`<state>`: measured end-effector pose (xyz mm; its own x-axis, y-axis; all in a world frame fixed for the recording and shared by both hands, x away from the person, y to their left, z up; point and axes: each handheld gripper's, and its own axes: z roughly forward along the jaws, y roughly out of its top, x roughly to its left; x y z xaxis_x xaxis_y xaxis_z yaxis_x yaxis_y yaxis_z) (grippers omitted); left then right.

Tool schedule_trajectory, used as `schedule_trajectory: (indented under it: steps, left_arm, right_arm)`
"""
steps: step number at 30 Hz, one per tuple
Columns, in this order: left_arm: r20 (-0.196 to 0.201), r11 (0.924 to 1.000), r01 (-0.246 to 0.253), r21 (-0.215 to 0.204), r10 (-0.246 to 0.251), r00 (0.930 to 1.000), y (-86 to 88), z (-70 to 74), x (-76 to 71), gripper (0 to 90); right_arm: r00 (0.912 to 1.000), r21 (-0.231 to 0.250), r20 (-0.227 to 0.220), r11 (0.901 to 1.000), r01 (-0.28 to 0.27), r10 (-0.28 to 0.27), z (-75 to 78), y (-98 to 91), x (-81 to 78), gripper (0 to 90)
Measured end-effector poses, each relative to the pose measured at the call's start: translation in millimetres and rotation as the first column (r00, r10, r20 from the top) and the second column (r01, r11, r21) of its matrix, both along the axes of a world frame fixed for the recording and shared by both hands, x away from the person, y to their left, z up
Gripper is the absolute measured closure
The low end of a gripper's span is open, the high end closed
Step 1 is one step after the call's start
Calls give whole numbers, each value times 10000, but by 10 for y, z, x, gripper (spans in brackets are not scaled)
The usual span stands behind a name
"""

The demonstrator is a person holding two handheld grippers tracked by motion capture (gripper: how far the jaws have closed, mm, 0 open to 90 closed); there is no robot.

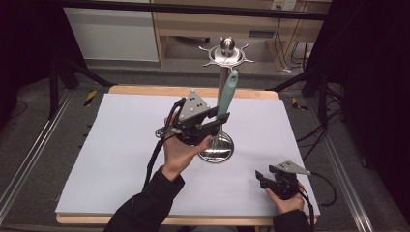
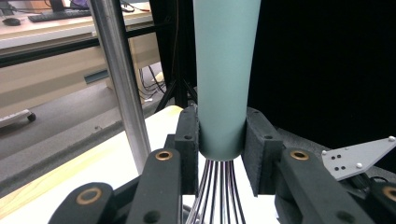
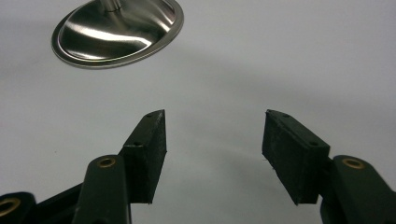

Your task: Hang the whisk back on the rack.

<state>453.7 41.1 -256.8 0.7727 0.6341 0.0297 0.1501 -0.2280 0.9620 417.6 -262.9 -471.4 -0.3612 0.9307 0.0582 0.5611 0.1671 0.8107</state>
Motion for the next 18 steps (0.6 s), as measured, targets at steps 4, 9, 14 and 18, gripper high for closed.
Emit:
schedule_trajectory:
  steps: [4,9,14,18]
  left_arm:
    - [-67,10000,-19,57,20,10000,-14,-3,35,689]
    - [-49,9999,-128,100,128,9999,-27,-10,74,689]
    - [-94,9997,-205,146,206,9997,-34,-17,120,689]
    - [-135,9996,-246,131,248,9996,-44,-30,157,689]
  right_arm:
    - [10000,-2,-8,10000,-15,15,-1,1,1,402]
    - [10000,5,0,10000,-6,6,0,0,0,402]
    - [10000,14,-19,10000,-14,15,0,3,-2,402]
    - [10000,11,-29,10000,-11,11,1,2,-2,403]
